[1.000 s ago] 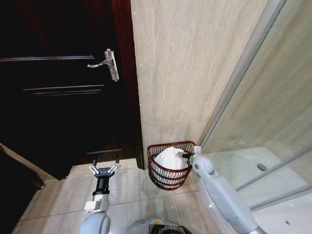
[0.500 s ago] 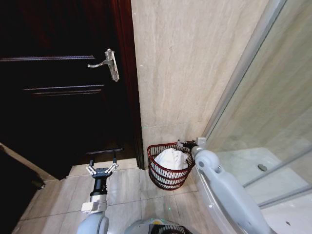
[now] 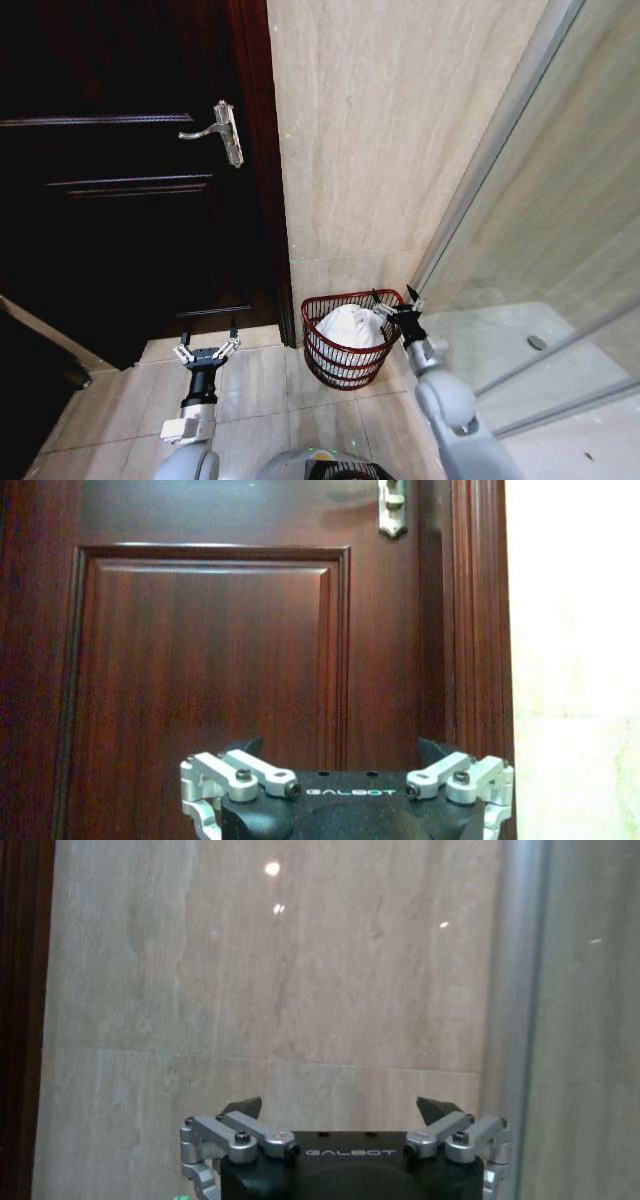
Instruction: Discard the used towel into the hamper.
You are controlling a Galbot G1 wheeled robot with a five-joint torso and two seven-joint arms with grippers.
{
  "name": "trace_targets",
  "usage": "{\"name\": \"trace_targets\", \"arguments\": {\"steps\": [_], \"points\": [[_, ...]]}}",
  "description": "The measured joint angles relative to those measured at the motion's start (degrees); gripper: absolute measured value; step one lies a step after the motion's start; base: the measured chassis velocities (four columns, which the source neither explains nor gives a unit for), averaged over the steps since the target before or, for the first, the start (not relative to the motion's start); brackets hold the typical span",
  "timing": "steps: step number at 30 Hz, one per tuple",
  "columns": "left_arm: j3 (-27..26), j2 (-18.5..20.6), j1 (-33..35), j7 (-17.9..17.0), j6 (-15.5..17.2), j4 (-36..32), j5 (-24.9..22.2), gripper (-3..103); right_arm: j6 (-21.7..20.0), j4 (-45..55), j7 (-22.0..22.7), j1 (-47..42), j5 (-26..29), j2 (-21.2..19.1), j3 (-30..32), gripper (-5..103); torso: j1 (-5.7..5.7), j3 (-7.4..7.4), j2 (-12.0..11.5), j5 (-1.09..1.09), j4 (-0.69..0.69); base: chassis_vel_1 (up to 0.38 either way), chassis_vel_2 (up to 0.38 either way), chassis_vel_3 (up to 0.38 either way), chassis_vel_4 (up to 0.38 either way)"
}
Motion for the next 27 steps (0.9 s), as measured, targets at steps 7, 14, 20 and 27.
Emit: {"name": "trace_targets", "arguments": {"steps": [7, 14, 20, 27], "points": [[-0.3, 0.4, 2.3, 0.6, 0.8, -1.2, -2.0, 100, 6.7, -0.2, -0.8, -5.9, 0.6, 1.7, 3.2, 100, 0.00, 0.00, 0.0, 0.01, 0.00, 0.000, 0.000, 0.000, 0.000], [-0.1, 0.5, 1.8, 0.6, 2.4, -1.8, -0.7, 100, 7.5, 0.2, -0.8, -8.2, 2.1, 0.9, 4.9, 100, 0.00, 0.00, 0.0, 0.02, 0.00, 0.000, 0.000, 0.000, 0.000], [0.4, 0.9, 1.7, 1.1, 3.0, -2.2, -0.1, 100, 5.9, 1.3, 0.3, -8.9, 2.1, 1.1, 5.9, 100, 0.01, 0.01, 0.0, 0.02, 0.00, 0.000, 0.000, 0.000, 0.000], [0.6, 1.5, 1.7, 1.3, 3.7, -2.8, 0.1, 100, 4.3, 4.0, 0.8, -11.7, 2.8, 1.7, 5.8, 100, 0.01, 0.01, 0.0, 0.02, 0.00, 0.000, 0.000, 0.000, 0.000]]}}
